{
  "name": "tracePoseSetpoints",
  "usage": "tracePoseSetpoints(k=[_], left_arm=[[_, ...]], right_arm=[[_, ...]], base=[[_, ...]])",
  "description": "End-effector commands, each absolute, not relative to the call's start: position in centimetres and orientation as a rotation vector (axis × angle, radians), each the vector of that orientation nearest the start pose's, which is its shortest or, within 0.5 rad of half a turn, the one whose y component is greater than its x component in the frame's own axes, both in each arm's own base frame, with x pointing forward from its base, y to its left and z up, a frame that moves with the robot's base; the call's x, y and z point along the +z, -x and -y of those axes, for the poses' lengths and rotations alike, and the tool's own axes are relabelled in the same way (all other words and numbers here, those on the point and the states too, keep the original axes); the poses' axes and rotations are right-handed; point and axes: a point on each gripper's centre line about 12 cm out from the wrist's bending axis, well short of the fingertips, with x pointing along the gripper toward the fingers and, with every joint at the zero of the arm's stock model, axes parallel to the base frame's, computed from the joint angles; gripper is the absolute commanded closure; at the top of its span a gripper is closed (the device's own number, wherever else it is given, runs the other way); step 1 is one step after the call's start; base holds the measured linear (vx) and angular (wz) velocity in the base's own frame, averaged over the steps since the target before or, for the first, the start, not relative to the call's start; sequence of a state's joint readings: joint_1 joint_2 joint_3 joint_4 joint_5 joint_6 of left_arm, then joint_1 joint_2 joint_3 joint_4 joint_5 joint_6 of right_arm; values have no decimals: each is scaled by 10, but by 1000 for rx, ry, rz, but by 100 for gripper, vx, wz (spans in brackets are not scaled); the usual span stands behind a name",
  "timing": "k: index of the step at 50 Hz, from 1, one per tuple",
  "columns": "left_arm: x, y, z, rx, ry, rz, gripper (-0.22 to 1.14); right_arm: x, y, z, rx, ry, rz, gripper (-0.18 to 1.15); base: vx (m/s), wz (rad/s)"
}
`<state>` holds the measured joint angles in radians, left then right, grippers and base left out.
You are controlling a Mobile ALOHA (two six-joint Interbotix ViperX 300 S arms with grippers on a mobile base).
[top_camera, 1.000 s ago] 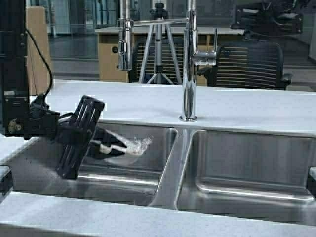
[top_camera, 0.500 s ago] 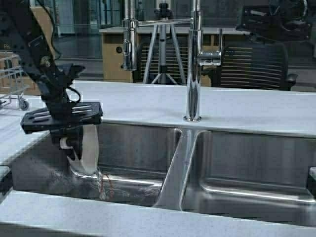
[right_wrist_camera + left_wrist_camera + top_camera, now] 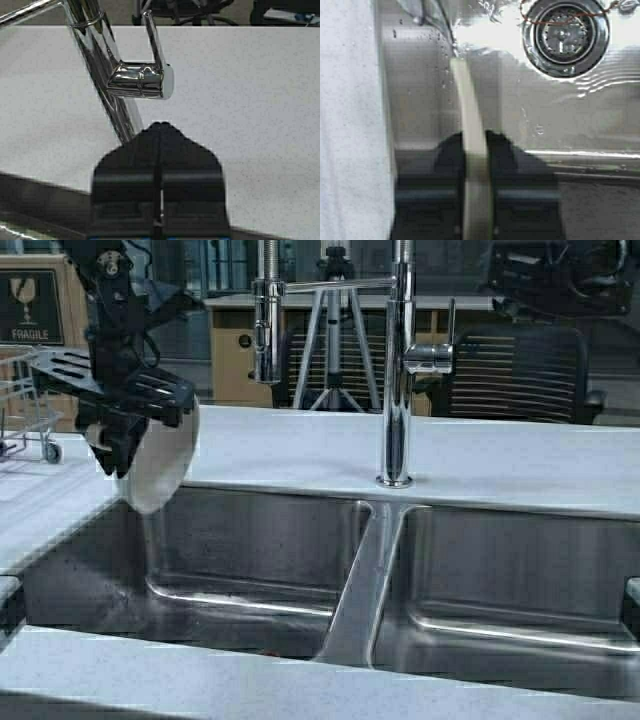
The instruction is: Wash the pan
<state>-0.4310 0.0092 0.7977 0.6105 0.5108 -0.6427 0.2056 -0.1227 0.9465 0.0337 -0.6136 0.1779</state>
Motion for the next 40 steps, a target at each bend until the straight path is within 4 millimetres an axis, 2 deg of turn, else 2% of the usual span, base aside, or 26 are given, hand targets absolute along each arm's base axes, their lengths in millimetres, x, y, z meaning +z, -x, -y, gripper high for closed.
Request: tracePoseSetpoints(k=[1, 6, 12, 19, 23, 28, 35, 40], left_arm=[[111, -302, 101, -105, -423, -1106, 88], [128, -308, 103, -131, -451, -1050, 88], [164, -319, 90, -122, -455, -954, 88], [215, -324, 59, -73, -478, -837, 88], [251, -325, 38, -38, -516, -758, 88], [284, -327, 9, 24, -512, -719, 88], [310, -331, -34, 83, -528, -723, 88], [317, -337, -66, 107, -510, -756, 87]], right_arm=[[203, -340, -69, 171, -186, -173, 91], [203, -339, -70, 175, -182, -175, 91], [202, -339, -70, 174, -181, -176, 91], [203, -339, -70, 174, -180, -173, 91], [204, -340, -70, 175, -179, -171, 91], [205, -340, -70, 176, -181, -168, 91], [209, -344, -71, 177, -184, -156, 92], [209, -344, -71, 177, -185, -155, 91]], base=[[0, 0], [0, 0], [0, 0], [0, 1], [1, 2], [1, 3], [1, 2], [0, 2]])
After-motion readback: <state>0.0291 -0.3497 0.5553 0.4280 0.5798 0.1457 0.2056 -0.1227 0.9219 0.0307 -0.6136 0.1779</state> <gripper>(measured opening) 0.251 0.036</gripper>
